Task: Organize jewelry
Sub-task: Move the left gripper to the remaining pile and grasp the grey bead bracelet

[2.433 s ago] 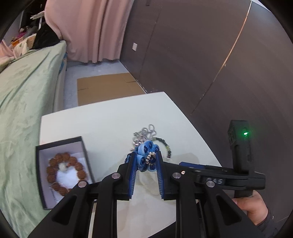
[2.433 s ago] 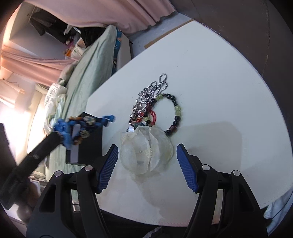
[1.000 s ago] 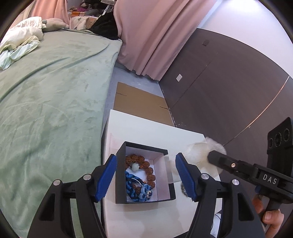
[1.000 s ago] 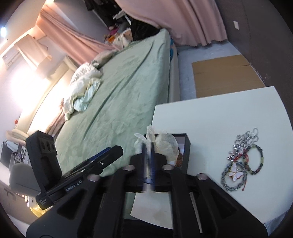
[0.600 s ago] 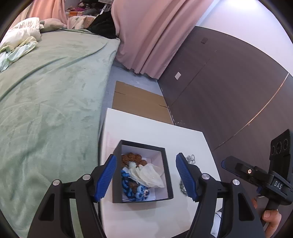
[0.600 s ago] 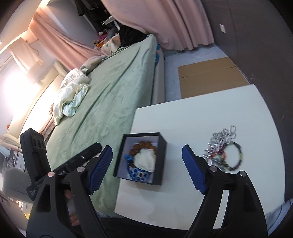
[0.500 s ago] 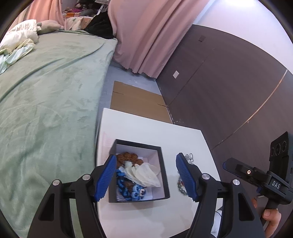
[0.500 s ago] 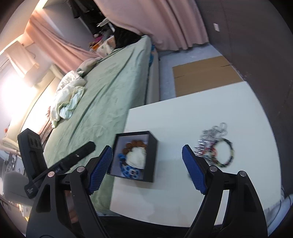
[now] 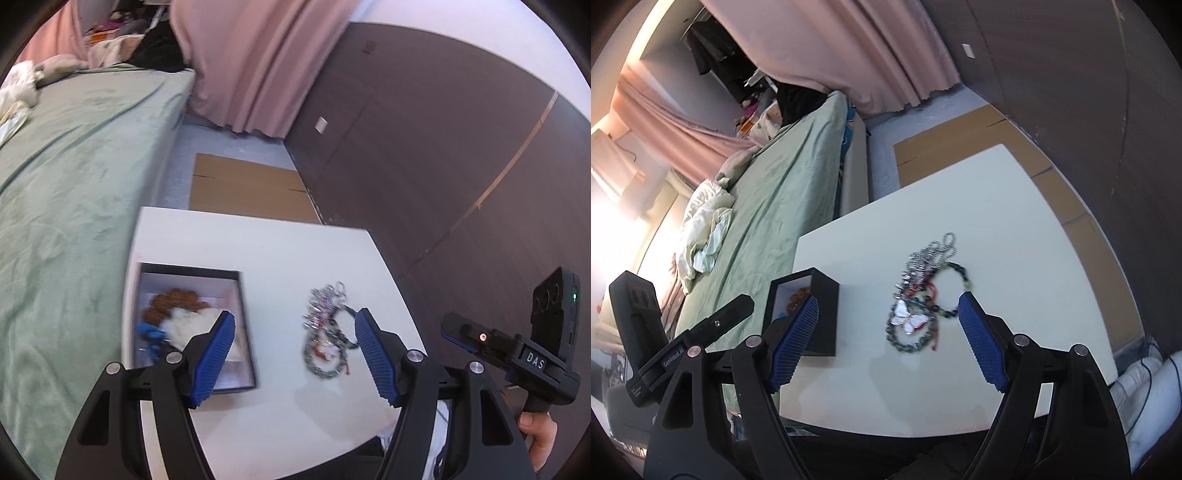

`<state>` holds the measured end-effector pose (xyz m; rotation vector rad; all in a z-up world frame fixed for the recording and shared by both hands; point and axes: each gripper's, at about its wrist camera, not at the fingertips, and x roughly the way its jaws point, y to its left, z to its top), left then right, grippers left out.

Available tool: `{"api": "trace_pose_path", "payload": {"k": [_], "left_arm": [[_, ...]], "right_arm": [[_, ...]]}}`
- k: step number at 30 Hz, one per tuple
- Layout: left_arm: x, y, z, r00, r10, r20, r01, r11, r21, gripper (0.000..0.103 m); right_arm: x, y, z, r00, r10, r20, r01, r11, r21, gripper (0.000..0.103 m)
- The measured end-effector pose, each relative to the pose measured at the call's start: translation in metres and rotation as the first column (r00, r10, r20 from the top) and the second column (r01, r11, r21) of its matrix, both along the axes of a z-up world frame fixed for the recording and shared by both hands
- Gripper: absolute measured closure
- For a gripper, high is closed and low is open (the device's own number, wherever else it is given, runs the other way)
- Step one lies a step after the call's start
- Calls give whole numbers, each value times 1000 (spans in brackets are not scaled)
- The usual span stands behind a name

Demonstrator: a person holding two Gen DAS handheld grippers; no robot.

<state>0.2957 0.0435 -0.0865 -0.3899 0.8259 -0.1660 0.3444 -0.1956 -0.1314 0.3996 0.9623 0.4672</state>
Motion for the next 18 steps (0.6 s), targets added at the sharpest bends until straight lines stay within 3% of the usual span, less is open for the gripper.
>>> {"api": "trace_pose_path", "payload": {"k": [4,6,8,13,15,18], "left_arm": [[8,-25,-7,999,-40,-30,41,999,30,43],[14,-33,-15,996,-58,-68,60,998,26,56],[19,-42,-24,991,-75,-108,79,996,35,62],[31,-70,-48,972,-125,-201,148,984,101,67],[37,-76,-58,963,-127,-239,158,980,117,73],[47,-82,-72,950,-114,-291,159,978,136,75]], "right_arm": [[-3,-18,-9,1000,-20,-13,20,1000,8,25],[-4,-26,-14,999,-32,-20,32,999,14,25],[-4,-35,-19,998,-47,-29,48,999,25,25],[-6,-50,-32,996,-71,-50,73,996,44,24],[-7,-54,-38,995,-79,-60,82,996,45,24],[-7,-60,-45,993,-94,-76,98,994,45,24]]}}
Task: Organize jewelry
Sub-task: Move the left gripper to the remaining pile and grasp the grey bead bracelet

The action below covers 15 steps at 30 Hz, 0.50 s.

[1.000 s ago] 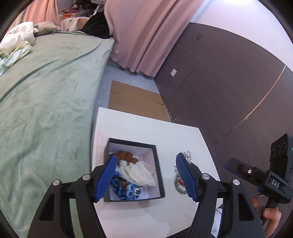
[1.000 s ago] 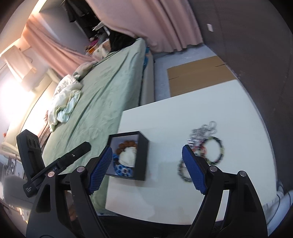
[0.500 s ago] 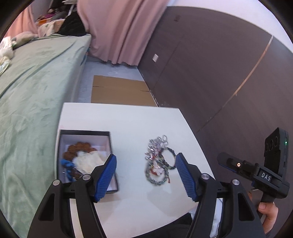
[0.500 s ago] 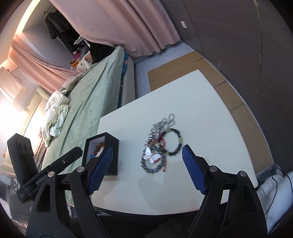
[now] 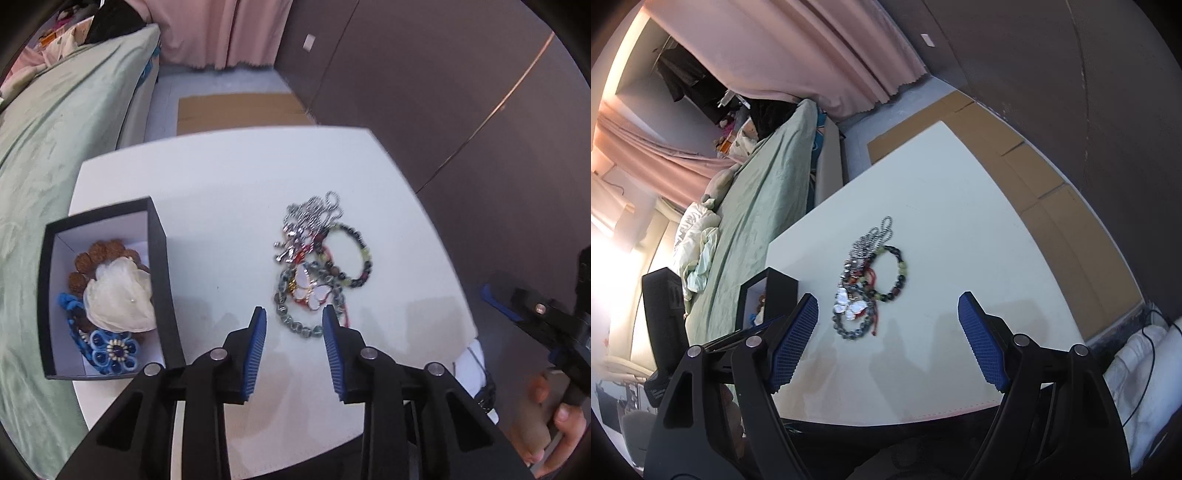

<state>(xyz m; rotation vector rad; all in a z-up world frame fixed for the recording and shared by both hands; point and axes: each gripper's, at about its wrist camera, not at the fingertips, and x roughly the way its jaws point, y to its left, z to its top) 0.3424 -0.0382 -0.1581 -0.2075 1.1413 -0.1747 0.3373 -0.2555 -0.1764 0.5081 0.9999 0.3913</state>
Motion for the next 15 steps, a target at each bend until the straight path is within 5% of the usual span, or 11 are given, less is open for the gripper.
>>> {"api": "trace_pose_path", "payload": {"k": [15], "left_arm": [[25,-25,-43,991,-7,-130,27,989,147,76]], "right_arm": [[-7,-11,-17,999,-47,-27,47,999,-2,25]]}}
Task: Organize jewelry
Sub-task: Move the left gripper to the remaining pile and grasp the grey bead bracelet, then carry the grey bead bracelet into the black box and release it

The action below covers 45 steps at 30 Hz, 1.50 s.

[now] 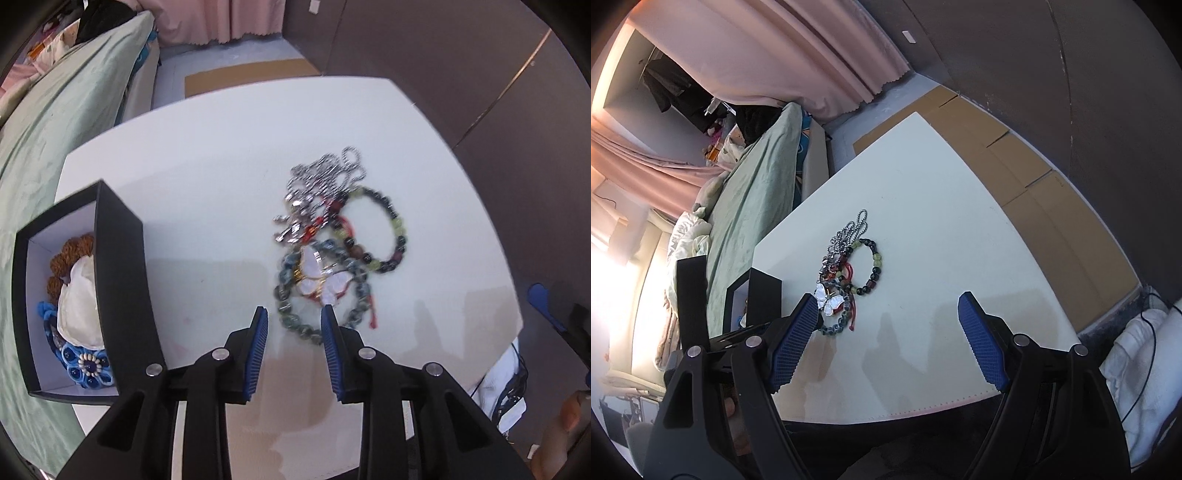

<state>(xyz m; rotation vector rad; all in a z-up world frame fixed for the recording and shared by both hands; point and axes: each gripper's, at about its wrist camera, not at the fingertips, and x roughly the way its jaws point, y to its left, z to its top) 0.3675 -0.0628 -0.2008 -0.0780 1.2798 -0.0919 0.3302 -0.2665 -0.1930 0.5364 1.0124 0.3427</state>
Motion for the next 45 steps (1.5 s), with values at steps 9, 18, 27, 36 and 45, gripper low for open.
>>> {"api": "trace_pose_path", "payload": {"k": [9,18,27,36,45], "left_arm": [[-4,-5,-8,1000,-11,16,10,997,81,94],[-17,6,20,996,24,90,-18,998,-63,97],[-30,14,56,980,34,195,-2,986,-166,97],[-40,36,81,961,82,263,-17,970,-241,97],[-52,71,96,939,158,305,-64,953,-298,97]], "right_arm": [[-10,13,0,1000,15,-8,-15,1000,-4,25],[-12,22,14,999,41,12,-41,999,-9,25],[-4,40,12,997,71,3,-71,997,-24,24],[9,65,4,992,126,-17,-126,992,-16,29],[27,107,-14,973,218,-80,-217,976,24,48]]}}
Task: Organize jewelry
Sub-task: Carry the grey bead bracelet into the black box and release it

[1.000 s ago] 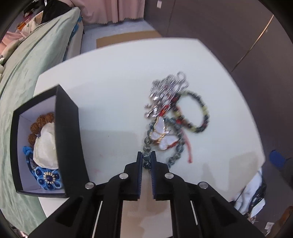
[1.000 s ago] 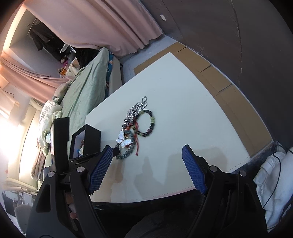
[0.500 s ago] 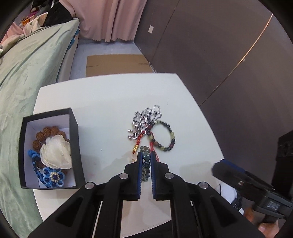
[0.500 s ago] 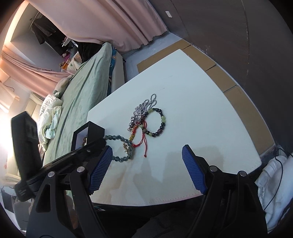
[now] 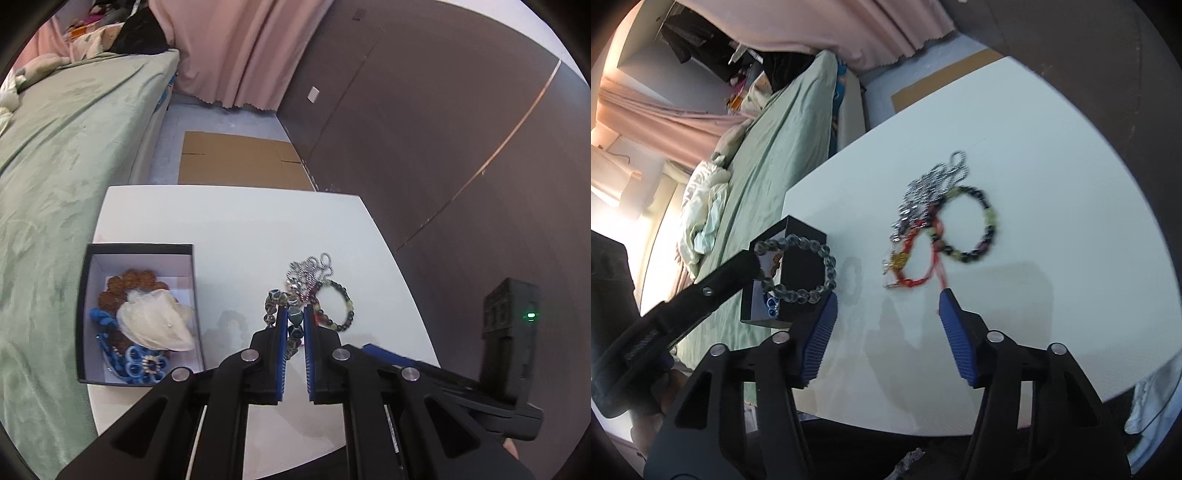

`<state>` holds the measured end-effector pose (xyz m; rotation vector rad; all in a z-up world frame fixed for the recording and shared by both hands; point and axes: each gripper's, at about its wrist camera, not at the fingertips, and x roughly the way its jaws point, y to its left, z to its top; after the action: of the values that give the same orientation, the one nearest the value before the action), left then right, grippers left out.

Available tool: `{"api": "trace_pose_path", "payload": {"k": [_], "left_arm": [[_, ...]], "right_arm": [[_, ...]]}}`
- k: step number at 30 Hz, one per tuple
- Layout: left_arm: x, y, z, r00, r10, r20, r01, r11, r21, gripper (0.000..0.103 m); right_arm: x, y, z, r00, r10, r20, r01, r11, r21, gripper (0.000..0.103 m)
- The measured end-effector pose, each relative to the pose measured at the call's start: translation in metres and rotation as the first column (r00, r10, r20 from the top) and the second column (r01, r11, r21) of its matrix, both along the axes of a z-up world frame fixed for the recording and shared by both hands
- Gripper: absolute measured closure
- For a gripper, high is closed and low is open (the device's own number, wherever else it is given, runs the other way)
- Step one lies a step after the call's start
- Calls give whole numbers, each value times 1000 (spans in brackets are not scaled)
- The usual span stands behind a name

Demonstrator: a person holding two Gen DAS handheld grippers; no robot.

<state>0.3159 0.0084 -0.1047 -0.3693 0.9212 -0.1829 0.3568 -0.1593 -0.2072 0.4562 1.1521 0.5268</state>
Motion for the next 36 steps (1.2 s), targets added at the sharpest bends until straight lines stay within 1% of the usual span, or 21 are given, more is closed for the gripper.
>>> {"api": "trace_pose_path", "payload": {"k": [2,4,9,11,12,13,14,15,16,17,19,24,26,27,28,29,30,31,32,33,36], "left_arm": [[-2,8,1,1000,10,4,-10,1000,-8,97],[-3,15,2,1000,19,7,-18,1000,-14,97],[-7,36,2,999,48,10,-47,998,-34,97],[-8,45,2,998,61,11,-61,997,-43,97],[-9,49,2,998,68,15,-68,997,-46,97],[-10,53,3,997,75,19,-73,996,-52,97],[-11,57,4,996,82,26,-80,995,-59,97],[-13,61,5,995,91,38,-89,994,-70,97],[-15,65,8,994,100,53,-96,992,-78,97],[-16,68,10,992,106,63,-101,992,-81,97],[-18,71,13,990,118,77,-111,990,-84,97],[-20,81,11,988,144,61,-138,986,-97,97],[-19,83,7,989,141,41,-136,986,-96,96],[-17,83,4,990,137,23,-134,987,-91,96],[-15,85,0,988,153,-7,-153,985,-76,96],[-15,87,-2,985,171,-15,-171,983,-59,95],[-15,89,-1,983,185,-12,-186,982,-40,89],[-17,91,0,980,198,-1,-198,980,-28,81],[-18,94,1,978,210,8,-209,977,-27,60],[-20,98,2,974,225,19,-224,974,-29,54],[-23,105,3,969,245,29,-244,969,-24,54]], "right_arm": [[4,11,-2,1000,24,-7,-24,1000,-8,54],[9,20,-3,999,34,-13,-34,999,-21,56],[21,32,-14,998,30,-51,-32,998,-53,63],[26,37,-20,997,27,-68,-32,997,-75,69],[27,38,-22,997,28,-75,-34,996,-80,69],[28,40,-25,996,29,-83,-36,996,-87,72],[29,42,-27,996,29,-88,-38,995,-95,81],[30,44,-30,995,32,-96,-42,993,-107,88],[31,44,-33,994,33,-103,-44,993,-112,98],[31,44,-34,994,30,-106,-42,993,-113,98],[27,41,-28,997,27,-74,-36,992,-119,99],[20,40,-11,999,32,-37,-36,994,-100,100],[17,44,1,999,35,-15,-36,996,-81,100],[15,47,6,999,37,-4,-37,997,-74,100],[14,49,12,999,40,6,-39,997,-68,100],[12,51,19,999,46,20,-44,997,-61,100],[11,55,26,998,53,34,-51,997,-52,100],[9,58,34,997,61,50,-59,997,-42,100],[7,61,40,996,68,62,-66,997,-34,100],[6,65,48,994,79,77,-77,997,-25,100],[2,79,64,988,111,106,-111,994,-5,100]]}}
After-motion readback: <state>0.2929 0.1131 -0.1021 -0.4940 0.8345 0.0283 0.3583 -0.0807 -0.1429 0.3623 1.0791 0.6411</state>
